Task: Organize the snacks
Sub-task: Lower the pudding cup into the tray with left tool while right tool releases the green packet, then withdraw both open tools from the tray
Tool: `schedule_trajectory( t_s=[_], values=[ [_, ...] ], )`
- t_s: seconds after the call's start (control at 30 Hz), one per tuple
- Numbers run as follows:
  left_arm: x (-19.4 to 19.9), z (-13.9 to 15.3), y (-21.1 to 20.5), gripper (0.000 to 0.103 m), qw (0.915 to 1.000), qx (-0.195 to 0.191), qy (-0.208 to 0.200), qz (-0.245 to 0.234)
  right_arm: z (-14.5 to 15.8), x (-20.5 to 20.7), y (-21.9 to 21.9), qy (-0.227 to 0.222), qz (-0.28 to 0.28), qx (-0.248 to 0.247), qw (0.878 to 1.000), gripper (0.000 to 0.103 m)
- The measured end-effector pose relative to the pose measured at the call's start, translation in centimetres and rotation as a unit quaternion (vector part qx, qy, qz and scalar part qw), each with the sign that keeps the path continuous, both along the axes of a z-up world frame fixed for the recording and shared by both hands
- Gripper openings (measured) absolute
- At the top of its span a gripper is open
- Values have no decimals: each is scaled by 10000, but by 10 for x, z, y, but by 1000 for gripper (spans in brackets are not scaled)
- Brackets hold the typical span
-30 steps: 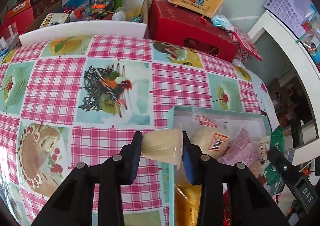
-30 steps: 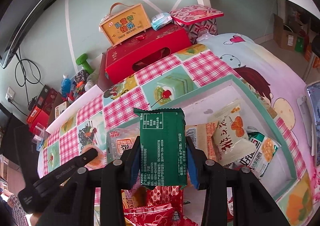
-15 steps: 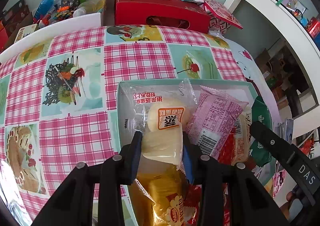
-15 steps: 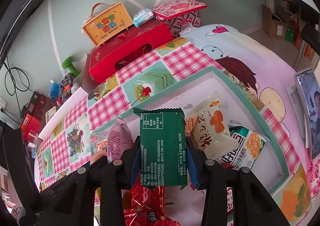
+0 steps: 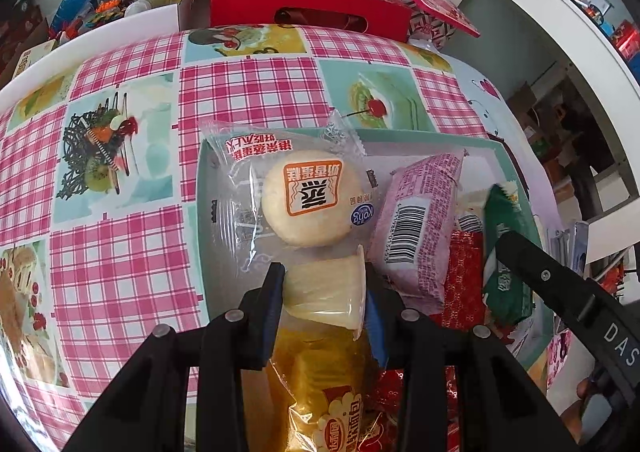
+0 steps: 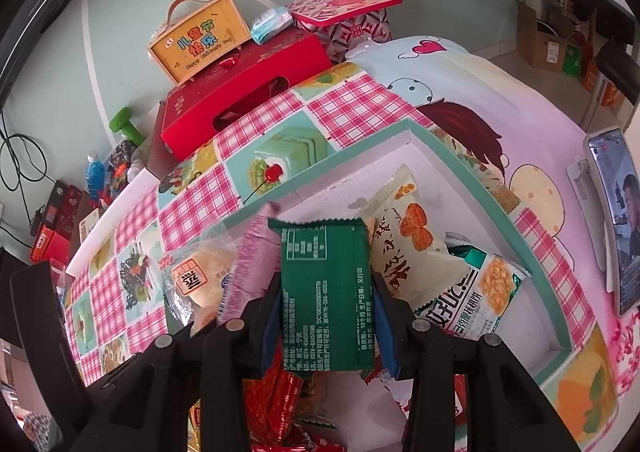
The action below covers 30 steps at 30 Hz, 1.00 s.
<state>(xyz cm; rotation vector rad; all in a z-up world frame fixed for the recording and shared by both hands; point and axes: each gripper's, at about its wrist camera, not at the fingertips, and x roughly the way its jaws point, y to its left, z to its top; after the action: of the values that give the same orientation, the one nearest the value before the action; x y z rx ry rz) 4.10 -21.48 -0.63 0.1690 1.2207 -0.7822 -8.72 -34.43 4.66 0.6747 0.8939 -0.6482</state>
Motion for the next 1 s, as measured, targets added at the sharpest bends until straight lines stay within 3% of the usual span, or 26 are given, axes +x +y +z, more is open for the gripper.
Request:
schedule_trajectory(
  t_s=[0.17,0.3,0.57,0.77,0.83,0.9,1.0],
  values=[
    [3,0,2,41,10000,-2,53,67,2,0,0,-5,-7,-16,10000,59],
    [2,9,7,61,9999,-95,30,76,4,0,0,12,-7,-66,10000,65],
    [7,25,21,68,9994,-26,91,326,7,4,5,173,91,-228,9995,81],
    [13,38,33,84,9973,135,-256,679,5,8,7,300,158,-325,9989,83],
    [15,39,35,87,9949,337,-465,835,3,9,7,356,183,-348,9986,88],
    [17,38,38,92,9921,511,-608,970,3,9,7,369,180,-383,9984,103],
    [21,34,42,95,9887,666,-690,1157,4,10,8,364,198,-423,9982,103]
  ],
)
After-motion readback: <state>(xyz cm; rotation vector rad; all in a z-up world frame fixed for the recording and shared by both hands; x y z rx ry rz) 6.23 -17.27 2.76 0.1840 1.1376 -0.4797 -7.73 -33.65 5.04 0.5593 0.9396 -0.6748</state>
